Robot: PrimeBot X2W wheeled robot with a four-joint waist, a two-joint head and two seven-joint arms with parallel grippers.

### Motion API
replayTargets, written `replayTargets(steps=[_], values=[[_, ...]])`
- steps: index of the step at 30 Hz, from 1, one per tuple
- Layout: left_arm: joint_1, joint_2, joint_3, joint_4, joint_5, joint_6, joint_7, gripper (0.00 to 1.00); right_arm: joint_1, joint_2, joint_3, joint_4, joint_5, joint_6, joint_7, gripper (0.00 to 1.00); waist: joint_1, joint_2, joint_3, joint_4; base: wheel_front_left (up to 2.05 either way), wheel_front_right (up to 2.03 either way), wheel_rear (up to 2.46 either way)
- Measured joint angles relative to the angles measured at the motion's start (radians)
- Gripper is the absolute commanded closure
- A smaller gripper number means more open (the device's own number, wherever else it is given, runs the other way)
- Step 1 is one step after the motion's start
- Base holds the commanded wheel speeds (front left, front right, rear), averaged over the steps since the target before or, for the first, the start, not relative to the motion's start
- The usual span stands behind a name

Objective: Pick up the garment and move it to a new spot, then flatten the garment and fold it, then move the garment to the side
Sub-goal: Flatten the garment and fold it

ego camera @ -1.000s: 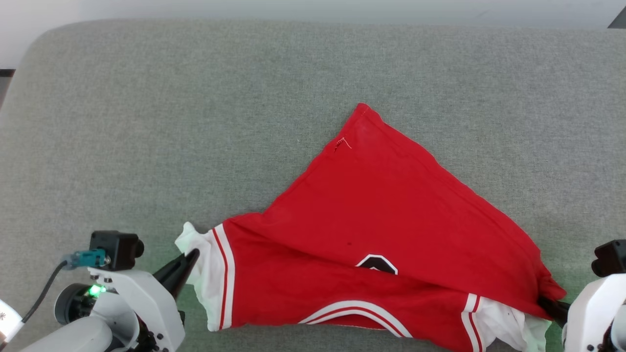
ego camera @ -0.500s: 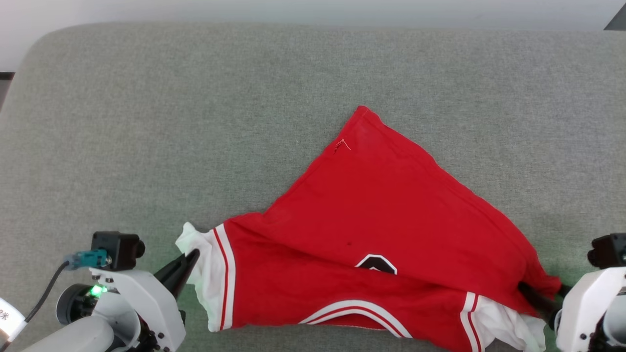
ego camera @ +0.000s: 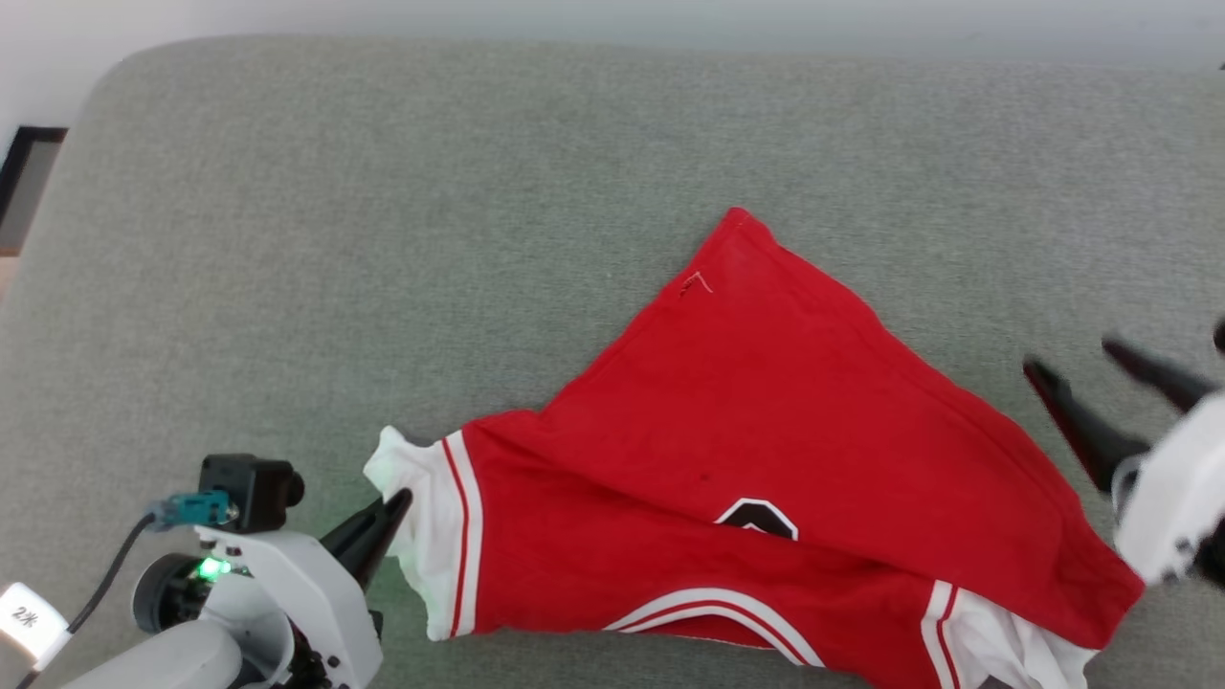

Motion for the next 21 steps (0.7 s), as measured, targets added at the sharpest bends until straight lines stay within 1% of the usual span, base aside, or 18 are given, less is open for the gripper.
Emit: replayTargets(steps=[2,4,5,9,10,11,14,16,21], values=[[-0.006,-0.009,-0.001,0.001,0.003,-0.001,0.000,1.00,-0.076,-0.025,0.058,0.050,-0.010,0.000,-0.039,0.00,0.0000,0.0000,0.003,0.012,0.00,0.00,0.00],[-0.009,-0.017,-0.001,0.003,0.006,-0.004,0.000,1.00,-0.159,-0.033,0.129,0.132,-0.010,0.000,-0.083,0.00,0.0000,0.0000,0.007,0.024,0.00,0.00,0.00],[-0.011,-0.020,-0.002,0.007,0.007,-0.009,0.000,1.00,-0.206,-0.046,0.170,0.181,-0.010,0.000,-0.101,0.00,0.0000,0.0000,0.010,0.031,0.00,0.00,0.00],[-0.031,-0.045,-0.007,0.020,0.017,-0.020,0.004,1.00,-0.399,-0.058,0.309,0.413,0.010,0.000,-0.187,0.00,0.0000,0.0000,0.022,0.060,0.00,0.00,0.00],[-0.035,-0.054,-0.010,0.023,0.019,-0.024,0.005,1.00,-0.443,-0.056,0.345,0.472,0.018,0.000,-0.208,0.00,0.0000,0.0000,0.025,0.068,0.00,0.00,0.00],[-0.035,-0.054,-0.010,0.023,0.019,-0.024,0.005,1.00,-0.443,-0.056,0.345,0.472,0.018,0.000,-0.208,0.00,0.0000,0.0000,0.025,0.068,0.00,0.00,0.00],[-0.051,-0.077,-0.016,0.038,0.029,-0.038,0.010,1.00,-0.564,-0.046,0.450,0.654,0.046,0.000,-0.254,0.00,0.0000,0.0000,0.034,0.095,0.00,0.00,0.00],[-0.061,-0.092,-0.019,0.051,0.033,-0.047,0.014,1.00,-0.633,-0.034,0.502,0.766,0.067,0.000,-0.277,0.00,0.0000,0.0000,0.041,0.113,0.00,0.00,0.00],[-0.083,-0.126,-0.025,0.078,0.039,-0.070,0.018,1.00,-0.764,-0.016,0.618,1.007,0.074,0.000,-0.291,0.00,0.0000,0.0000,0.057,0.160,0.00,0.00,0.00]])
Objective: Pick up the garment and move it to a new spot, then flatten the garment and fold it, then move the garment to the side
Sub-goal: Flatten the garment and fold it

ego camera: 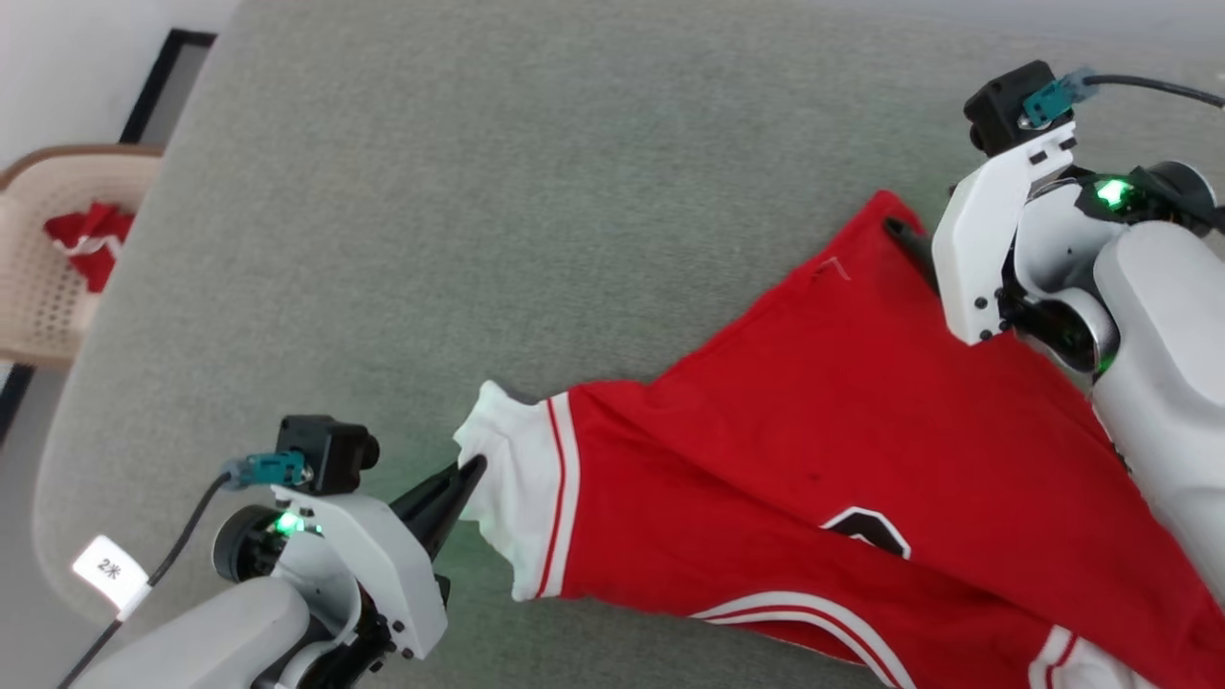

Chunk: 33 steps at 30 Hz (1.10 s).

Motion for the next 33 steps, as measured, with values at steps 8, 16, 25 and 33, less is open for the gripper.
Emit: replayTargets(steps=[8,16,25,33], values=[[-0.016,-0.035,-0.005,0.044,0.003,-0.027,0.000,1.00,-0.119,0.037,0.097,0.274,0.043,0.000,0.049,0.00,0.0000,0.0000,0.028,0.058,0.00,0.00,0.00],[-0.020,-0.037,-0.001,0.073,-0.001,-0.037,-0.001,1.00,-0.186,0.066,0.146,0.377,0.089,0.000,0.123,1.00,0.0000,0.0000,0.031,0.061,0.00,0.00,0.00],[-0.077,0.053,0.021,0.013,-0.003,-0.023,0.071,1.00,-0.206,0.043,0.172,0.355,0.157,0.000,0.097,1.00,0.0000,0.0000,-0.007,0.004,0.00,0.00,0.00],[-0.261,0.174,0.070,-0.048,0.032,-0.001,0.220,1.00,-0.243,-0.029,0.157,0.243,0.219,0.000,0.010,1.00,0.0000,0.0000,-0.064,-0.065,0.00,0.00,0.00]])
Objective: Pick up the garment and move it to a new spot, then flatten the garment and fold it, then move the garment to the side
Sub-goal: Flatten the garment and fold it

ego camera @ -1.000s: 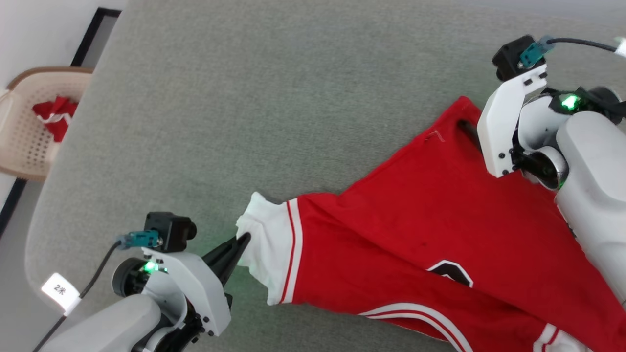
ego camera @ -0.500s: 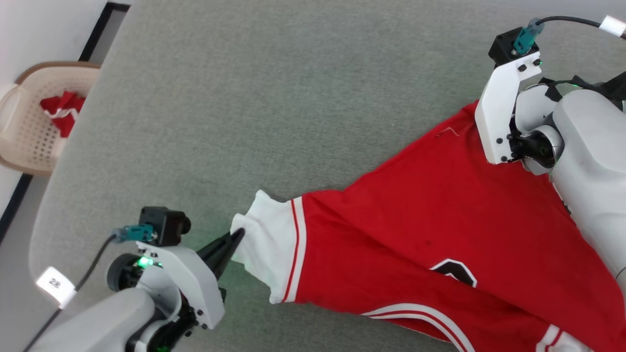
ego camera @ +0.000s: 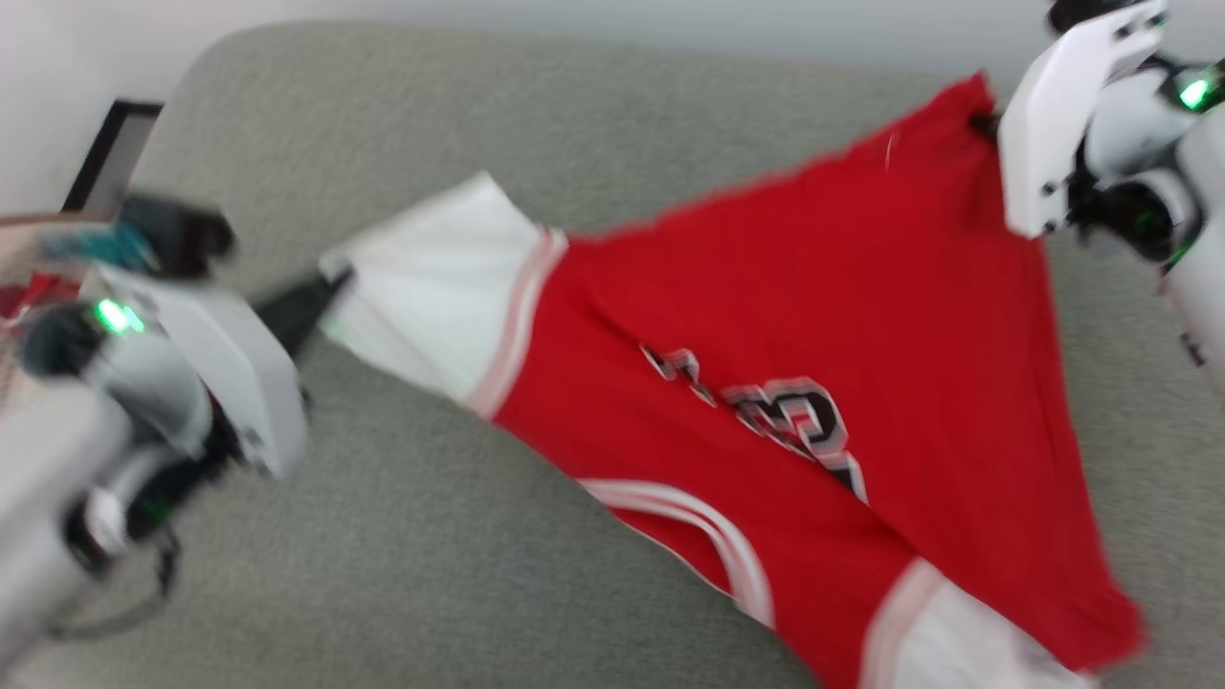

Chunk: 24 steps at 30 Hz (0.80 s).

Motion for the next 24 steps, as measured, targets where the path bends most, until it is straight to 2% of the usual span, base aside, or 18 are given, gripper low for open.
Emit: replayTargets(steps=[5,10,14,24], values=[[-0.156,0.034,0.038,0.036,0.028,-0.014,0.100,1.00,-0.029,-0.040,-0.038,-0.052,0.011,0.000,-0.056,1.00,0.0000,0.0000,-0.036,-0.046,0.00,0.00,0.00],[-0.316,0.021,0.058,0.131,0.068,-0.054,0.190,1.00,-0.060,-0.054,-0.101,-0.082,-0.006,0.000,-0.105,1.00,0.0000,0.0000,-0.067,-0.090,0.00,0.00,0.00],[-0.438,-0.018,0.069,0.235,0.111,-0.086,0.228,1.00,-0.093,-0.050,-0.156,-0.093,-0.044,0.000,-0.138,1.00,0.0000,0.0000,-0.087,-0.121,0.00,0.00,0.00],[-0.691,-0.152,0.085,0.516,0.203,-0.179,0.196,1.00,-0.149,-0.019,-0.303,-0.124,-0.150,0.000,-0.192,1.00,0.0000,0.0000,-0.107,-0.168,0.00,0.00,0.00]])
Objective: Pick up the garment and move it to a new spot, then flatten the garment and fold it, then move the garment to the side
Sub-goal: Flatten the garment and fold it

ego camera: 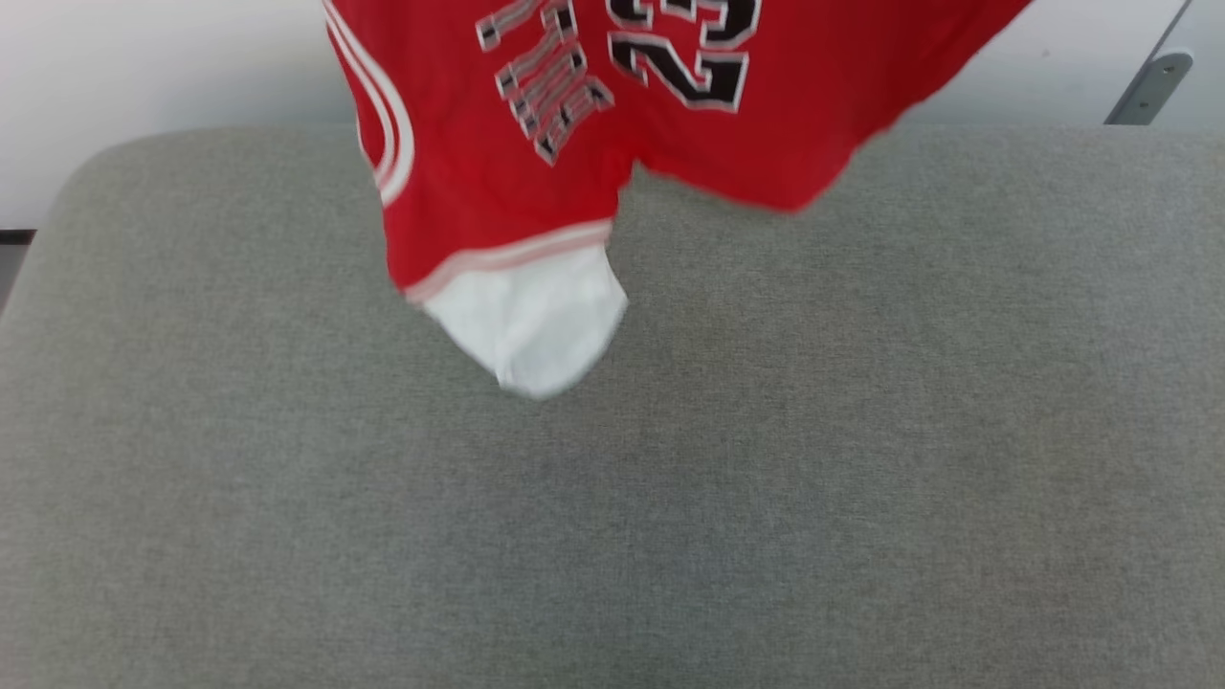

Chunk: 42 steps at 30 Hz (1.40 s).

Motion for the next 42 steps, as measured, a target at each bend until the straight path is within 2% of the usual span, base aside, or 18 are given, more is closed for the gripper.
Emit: replayTargets(steps=[8,14,18,23,26,29,34,37,42], values=[[-0.112,-0.081,0.006,0.179,0.009,-0.058,-0.018,1.00,-0.014,0.059,-0.075,-0.004,-0.086,0.000,-0.011,1.00,0.0000,0.0000,0.022,-0.016,0.00,0.00,0.00],[-0.196,-0.136,0.009,0.286,0.044,-0.068,-0.093,1.00,-0.078,0.109,-0.118,0.047,-0.182,0.000,-0.081,1.00,0.0000,0.0000,0.073,-0.027,0.00,0.00,0.00],[-0.263,-0.180,0.014,0.350,0.082,-0.067,-0.186,1.00,-0.131,0.147,-0.152,0.108,-0.270,0.000,-0.168,1.00,0.0000,0.0000,0.126,-0.034,0.00,0.00,0.00],[-0.372,-0.218,0.032,0.427,0.126,-0.069,-0.363,1.00,-0.200,0.181,-0.205,0.172,-0.405,0.000,-0.342,1.00,0.0000,0.0000,0.202,-0.044,0.00,0.00,0.00],[-0.435,-0.242,0.055,0.464,0.135,-0.081,-0.486,1.00,-0.235,0.192,-0.251,0.206,-0.501,0.000,-0.452,1.00,0.0000,0.0000,0.246,-0.048,0.00,0.00,0.00],[-0.463,-0.264,0.058,0.486,0.141,-0.101,-0.539,1.00,-0.253,0.204,-0.290,0.244,-0.580,0.000,-0.512,1.00,0.0000,0.0000,0.288,-0.049,0.00,0.00,0.00],[-0.401,-0.269,0.034,0.491,0.122,-0.116,-0.559,1.00,-0.231,0.227,-0.314,0.318,-0.642,0.000,-0.534,1.00,0.0000,0.0000,0.334,-0.036,0.00,0.00,0.00],[-0.306,-0.256,-0.023,0.430,0.077,-0.116,-0.529,1.00,-0.188,0.233,-0.302,0.359,-0.651,0.000,-0.534,1.00,0.0000,0.0000,0.336,-0.022,0.00,0.00,0.00],[-0.125,-0.185,-0.148,0.285,0.015,-0.118,-0.434,1.00,-0.102,0.234,-0.247,0.419,-0.616,0.000,-0.527,1.00,0.0000,0.0000,0.298,-0.007,0.00,0.00,0.00]])
